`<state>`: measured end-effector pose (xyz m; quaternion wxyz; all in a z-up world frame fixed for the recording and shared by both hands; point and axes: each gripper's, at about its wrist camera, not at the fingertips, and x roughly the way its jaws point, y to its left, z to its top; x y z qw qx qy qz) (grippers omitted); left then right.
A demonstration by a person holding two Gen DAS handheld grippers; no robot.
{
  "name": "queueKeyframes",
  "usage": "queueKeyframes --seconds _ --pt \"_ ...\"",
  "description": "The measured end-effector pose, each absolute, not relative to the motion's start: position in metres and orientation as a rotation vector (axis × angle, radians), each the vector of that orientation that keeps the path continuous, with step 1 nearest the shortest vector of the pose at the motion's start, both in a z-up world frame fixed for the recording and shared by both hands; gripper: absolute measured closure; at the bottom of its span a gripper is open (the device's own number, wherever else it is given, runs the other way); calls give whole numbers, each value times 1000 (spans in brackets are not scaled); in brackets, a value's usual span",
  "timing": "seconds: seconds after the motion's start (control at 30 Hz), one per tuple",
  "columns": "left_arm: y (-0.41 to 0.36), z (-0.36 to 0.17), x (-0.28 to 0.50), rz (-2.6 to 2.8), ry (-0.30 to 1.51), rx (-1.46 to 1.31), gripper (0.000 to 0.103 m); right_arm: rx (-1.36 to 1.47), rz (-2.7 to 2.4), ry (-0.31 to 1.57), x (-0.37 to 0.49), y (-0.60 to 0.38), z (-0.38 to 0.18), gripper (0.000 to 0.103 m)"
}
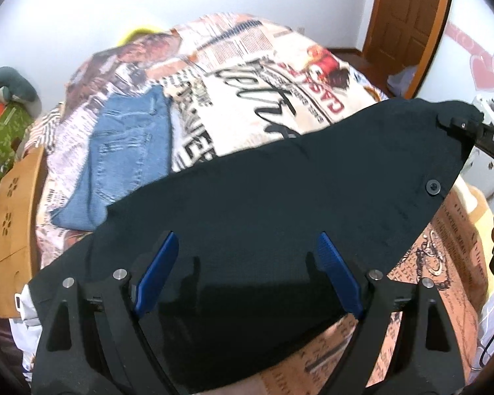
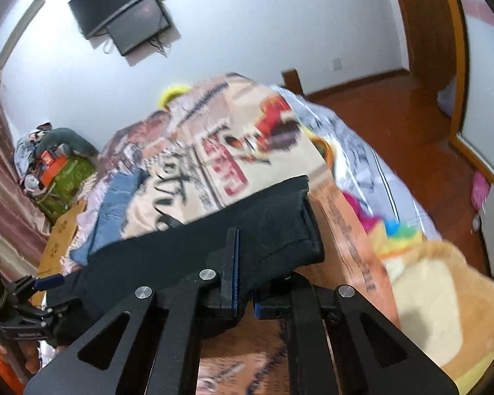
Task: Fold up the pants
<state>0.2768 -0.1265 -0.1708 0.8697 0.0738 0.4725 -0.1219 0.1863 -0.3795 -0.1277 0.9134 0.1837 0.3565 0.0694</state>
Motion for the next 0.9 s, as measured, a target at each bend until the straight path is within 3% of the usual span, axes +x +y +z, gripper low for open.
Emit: queueKeyframes --seconds 0.53,0.73,0.9 --pt "-14 -121 241 -159 854 -103 13 206 336 667 209 -259 -45 98" --pt "22 -125 230 -106 845 -171 13 137 448 754 224 -194 -54 98" --pt "47 -134 220 -73 854 -230 13 54 548 917 227 -135 -102 98"
